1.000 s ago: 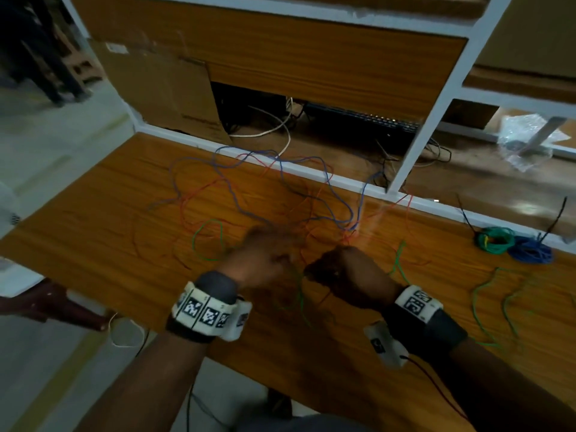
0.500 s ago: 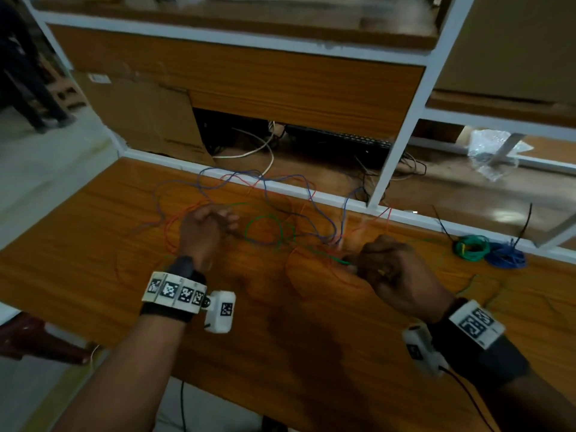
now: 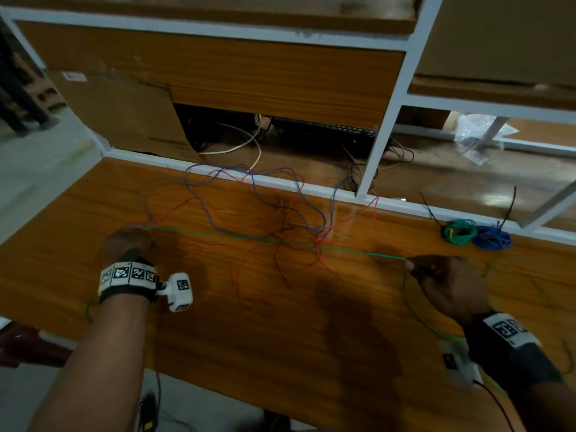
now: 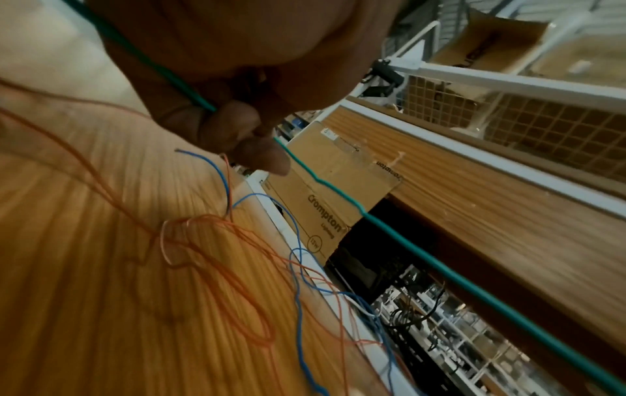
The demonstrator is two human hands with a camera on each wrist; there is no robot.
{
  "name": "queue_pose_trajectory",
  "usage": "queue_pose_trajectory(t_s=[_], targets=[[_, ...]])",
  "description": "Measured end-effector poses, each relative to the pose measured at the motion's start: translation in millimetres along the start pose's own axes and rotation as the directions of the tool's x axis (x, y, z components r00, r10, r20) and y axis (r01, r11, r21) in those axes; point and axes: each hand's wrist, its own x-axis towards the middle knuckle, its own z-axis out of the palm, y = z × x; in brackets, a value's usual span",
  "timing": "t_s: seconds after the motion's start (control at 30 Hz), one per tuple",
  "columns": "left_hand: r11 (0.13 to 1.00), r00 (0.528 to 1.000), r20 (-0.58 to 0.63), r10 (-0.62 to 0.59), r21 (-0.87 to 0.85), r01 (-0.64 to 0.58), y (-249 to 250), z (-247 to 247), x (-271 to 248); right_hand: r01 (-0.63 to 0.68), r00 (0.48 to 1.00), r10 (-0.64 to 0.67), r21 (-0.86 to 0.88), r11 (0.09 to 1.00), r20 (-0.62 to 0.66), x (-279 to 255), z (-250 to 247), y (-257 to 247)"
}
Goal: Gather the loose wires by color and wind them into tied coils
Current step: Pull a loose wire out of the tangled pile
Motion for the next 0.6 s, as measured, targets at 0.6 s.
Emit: queue_pose_trajectory(t_s=[0.6], targets=[[0.468,0.252,0.591,0.766,-0.244,-0.849,93,87,-206,0.048,0.997,-0.038,0.139,0.989,-0.073,5,34,-43]])
